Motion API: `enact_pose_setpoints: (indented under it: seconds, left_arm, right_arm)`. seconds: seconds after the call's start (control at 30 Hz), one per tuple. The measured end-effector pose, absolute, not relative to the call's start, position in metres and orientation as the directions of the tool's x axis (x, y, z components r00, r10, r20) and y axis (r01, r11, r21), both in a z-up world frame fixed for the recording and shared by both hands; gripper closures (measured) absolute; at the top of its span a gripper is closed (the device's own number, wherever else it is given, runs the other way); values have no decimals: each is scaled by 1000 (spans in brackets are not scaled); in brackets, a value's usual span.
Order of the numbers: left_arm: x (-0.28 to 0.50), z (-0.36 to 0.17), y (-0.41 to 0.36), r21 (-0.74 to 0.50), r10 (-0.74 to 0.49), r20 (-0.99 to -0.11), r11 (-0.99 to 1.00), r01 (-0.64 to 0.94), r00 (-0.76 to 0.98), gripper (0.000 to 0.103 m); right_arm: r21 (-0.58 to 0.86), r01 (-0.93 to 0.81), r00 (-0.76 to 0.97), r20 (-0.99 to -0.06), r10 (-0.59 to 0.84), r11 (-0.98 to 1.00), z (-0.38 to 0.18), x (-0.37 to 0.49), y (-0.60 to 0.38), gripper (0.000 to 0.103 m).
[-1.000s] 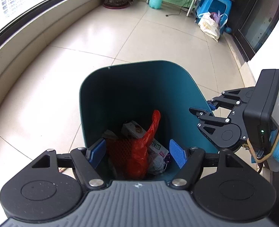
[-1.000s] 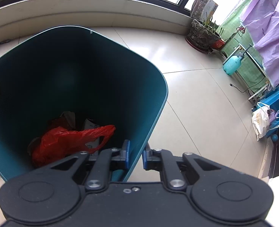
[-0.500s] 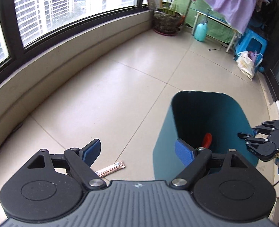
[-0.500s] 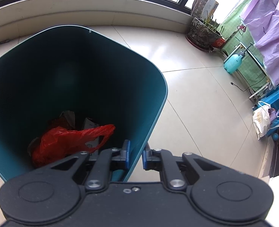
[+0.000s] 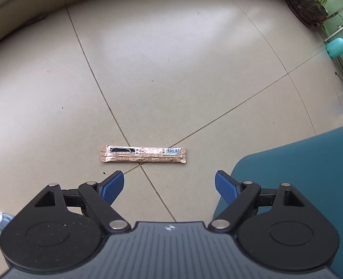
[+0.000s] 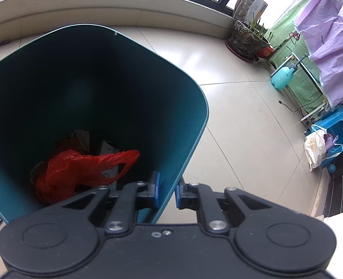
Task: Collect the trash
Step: 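Move the left gripper to the pink-brown snack stick wrapper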
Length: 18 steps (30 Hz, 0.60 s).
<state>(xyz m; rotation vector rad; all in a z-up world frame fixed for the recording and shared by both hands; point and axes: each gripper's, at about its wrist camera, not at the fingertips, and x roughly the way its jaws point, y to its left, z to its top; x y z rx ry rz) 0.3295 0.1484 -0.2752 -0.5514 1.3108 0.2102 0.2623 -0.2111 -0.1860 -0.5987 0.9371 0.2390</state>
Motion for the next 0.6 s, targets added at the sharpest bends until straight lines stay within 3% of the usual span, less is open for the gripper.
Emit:
enact_pose_setpoints:
  seconds: [0.17, 0.3, 0.6]
  left_arm:
    - [349, -324, 147, -217, -116, -971, 787, -578, 208, 17]
    - [354, -366, 157, -216, -166, -976, 639, -738, 141, 18]
    - [369, -399, 159, -137, -116, -990, 567, -812, 86, 18]
  right_arm:
    - [-381, -433, 576, -814, -75, 817, -188, 267, -211, 91]
    - [-381, -425, 570, -817, -84, 821, -190, 271, -212, 90]
    - [-379, -426, 571, -817, -80, 822, -192, 271, -214, 90]
